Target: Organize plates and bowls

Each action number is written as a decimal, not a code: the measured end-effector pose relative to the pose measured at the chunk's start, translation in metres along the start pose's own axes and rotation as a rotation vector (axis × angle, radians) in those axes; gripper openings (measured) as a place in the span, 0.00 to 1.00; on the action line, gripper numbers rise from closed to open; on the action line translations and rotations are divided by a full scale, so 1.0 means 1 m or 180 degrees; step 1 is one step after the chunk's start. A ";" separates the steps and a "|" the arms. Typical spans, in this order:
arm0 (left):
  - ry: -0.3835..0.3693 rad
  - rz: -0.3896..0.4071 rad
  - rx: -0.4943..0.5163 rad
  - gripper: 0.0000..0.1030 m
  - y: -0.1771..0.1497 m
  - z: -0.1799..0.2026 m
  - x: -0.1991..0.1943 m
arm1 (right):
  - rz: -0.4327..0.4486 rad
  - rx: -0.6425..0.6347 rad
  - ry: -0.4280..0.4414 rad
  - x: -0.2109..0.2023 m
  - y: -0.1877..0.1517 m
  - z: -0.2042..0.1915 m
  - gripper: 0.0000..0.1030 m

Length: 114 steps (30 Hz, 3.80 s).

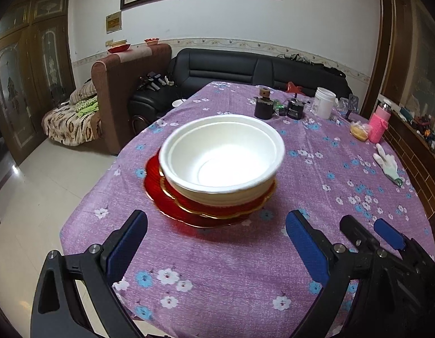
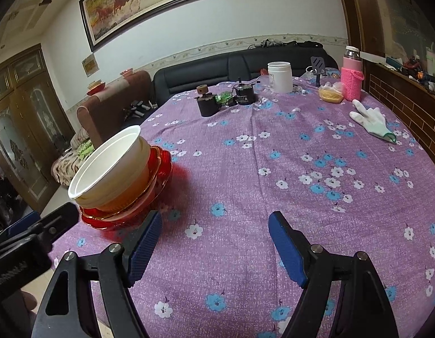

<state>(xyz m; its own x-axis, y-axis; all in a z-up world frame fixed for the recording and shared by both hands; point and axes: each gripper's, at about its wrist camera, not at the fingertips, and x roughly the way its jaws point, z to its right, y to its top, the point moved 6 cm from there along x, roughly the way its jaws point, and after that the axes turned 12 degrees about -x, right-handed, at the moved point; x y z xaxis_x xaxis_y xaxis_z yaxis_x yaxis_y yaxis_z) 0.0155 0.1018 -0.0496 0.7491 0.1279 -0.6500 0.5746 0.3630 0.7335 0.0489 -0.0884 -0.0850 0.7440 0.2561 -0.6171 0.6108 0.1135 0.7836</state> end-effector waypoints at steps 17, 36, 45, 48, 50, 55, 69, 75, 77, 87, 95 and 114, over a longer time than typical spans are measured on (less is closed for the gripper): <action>0.0257 0.0067 -0.0574 0.96 0.021 -0.100 0.001 | -0.0071 -0.1161 -0.1107 0.075 0.121 -0.066 0.82; 0.0231 -0.0003 -0.0398 0.96 0.015 -0.074 0.012 | 0.0184 -0.0713 -0.0523 0.031 0.085 -0.049 0.86; 0.0367 0.0166 -0.0032 0.96 0.004 -0.033 0.006 | 0.0033 -0.0374 -0.0412 0.018 0.029 -0.020 0.86; 0.0364 0.0176 0.0006 0.96 0.001 -0.024 0.004 | 0.0013 -0.0403 -0.0365 0.016 0.019 -0.020 0.86; 0.0380 0.0174 0.0021 0.96 0.001 -0.020 0.004 | 0.0012 -0.0423 -0.0334 0.014 0.014 -0.021 0.86; 0.0385 0.0139 0.0077 0.96 -0.004 -0.010 0.007 | -0.0006 -0.0437 -0.0272 0.013 0.006 -0.022 0.86; 0.0344 -0.0053 0.0117 0.96 -0.013 0.000 0.026 | -0.0091 -0.0423 -0.0179 0.023 -0.003 -0.018 0.86; 0.0350 -0.0076 0.0085 0.96 -0.013 -0.003 0.029 | -0.0131 -0.0442 -0.0162 0.029 -0.005 -0.020 0.86; 0.0349 -0.0091 0.0075 0.96 -0.014 -0.004 0.030 | -0.0148 -0.0451 -0.0153 0.031 -0.006 -0.022 0.86; 0.0338 -0.0124 0.0066 0.96 -0.016 -0.007 0.033 | -0.0197 -0.0470 -0.0130 0.036 -0.009 -0.025 0.86; 0.0345 -0.0173 0.0030 0.96 -0.020 -0.015 0.038 | -0.0218 -0.0496 -0.0127 0.037 -0.012 -0.028 0.86; 0.0350 0.0573 -0.0363 1.00 0.001 -0.037 -0.010 | -0.0095 -0.0575 -0.0057 0.030 -0.009 -0.039 0.86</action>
<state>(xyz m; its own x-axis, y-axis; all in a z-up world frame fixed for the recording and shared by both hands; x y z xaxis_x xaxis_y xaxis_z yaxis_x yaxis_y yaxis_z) -0.0037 0.1353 -0.0504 0.7920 0.2975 -0.5332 0.3895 0.4263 0.8164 0.0552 -0.0447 -0.1072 0.7320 0.2330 -0.6402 0.5753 0.2917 0.7641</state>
